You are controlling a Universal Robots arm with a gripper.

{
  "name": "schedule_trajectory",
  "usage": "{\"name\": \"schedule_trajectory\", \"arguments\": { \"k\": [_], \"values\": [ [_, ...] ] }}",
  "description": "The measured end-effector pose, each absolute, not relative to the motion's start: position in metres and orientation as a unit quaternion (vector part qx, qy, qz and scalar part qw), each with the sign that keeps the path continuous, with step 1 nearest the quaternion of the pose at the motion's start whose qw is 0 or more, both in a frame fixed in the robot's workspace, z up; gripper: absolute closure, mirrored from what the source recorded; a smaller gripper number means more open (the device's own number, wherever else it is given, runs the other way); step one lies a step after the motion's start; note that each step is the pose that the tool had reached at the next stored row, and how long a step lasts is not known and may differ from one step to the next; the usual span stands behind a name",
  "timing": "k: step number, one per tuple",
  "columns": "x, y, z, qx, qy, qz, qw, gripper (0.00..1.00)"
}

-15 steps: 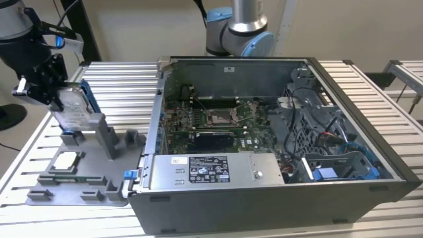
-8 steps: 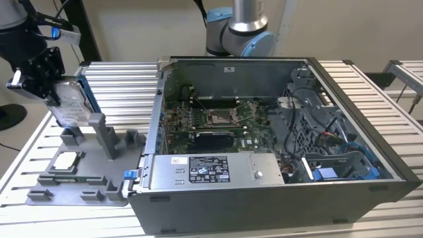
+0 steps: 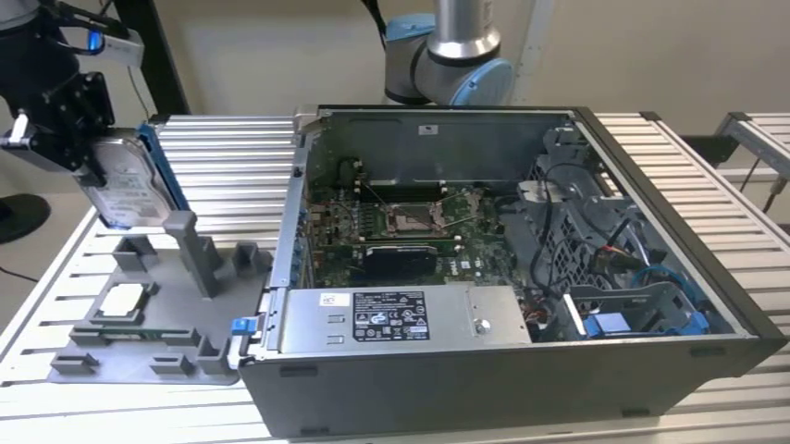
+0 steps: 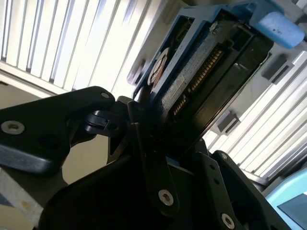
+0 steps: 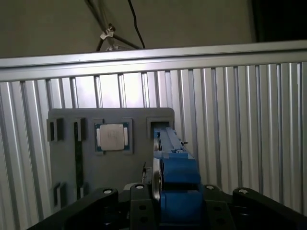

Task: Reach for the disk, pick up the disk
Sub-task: 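Pick up the disk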

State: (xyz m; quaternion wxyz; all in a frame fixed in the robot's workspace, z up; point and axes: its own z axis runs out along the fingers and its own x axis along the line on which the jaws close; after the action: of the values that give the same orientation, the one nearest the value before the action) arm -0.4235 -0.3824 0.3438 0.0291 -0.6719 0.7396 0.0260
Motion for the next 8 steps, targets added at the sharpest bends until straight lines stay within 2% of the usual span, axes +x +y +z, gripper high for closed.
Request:
{"name": "schedule_trajectory", "arguments": {
  "k": [8],
  "values": [
    [-0.424,-0.382,0.362,-0.672,0.74,0.026,0.029,1.0]
  ]
}}
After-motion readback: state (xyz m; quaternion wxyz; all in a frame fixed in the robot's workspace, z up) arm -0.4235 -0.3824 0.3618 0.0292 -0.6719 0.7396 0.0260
